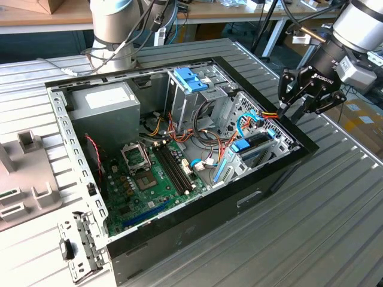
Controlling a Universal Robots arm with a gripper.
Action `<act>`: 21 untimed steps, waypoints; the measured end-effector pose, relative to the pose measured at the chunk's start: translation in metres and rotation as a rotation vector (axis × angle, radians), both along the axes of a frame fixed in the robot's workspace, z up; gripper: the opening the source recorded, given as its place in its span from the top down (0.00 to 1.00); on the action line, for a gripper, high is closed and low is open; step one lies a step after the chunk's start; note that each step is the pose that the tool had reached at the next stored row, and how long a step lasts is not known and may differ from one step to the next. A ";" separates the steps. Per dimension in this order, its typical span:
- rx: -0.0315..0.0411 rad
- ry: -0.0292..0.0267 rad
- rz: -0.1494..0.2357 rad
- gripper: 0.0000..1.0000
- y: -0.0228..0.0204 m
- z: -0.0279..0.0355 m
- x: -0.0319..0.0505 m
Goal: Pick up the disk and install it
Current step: 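Insert the first disk wire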
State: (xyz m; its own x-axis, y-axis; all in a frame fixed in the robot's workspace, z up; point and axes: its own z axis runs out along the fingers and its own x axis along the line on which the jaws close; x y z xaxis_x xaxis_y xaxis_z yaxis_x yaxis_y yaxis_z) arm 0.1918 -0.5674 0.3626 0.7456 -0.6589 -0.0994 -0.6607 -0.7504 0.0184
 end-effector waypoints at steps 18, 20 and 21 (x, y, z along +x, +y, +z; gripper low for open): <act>0.0037 0.0000 0.000 0.83 0.0010 0.0056 -0.0004; 0.0040 0.0000 0.000 0.83 0.0009 0.0055 -0.0009; 0.0038 0.0000 0.000 0.83 0.0010 0.0056 -0.0021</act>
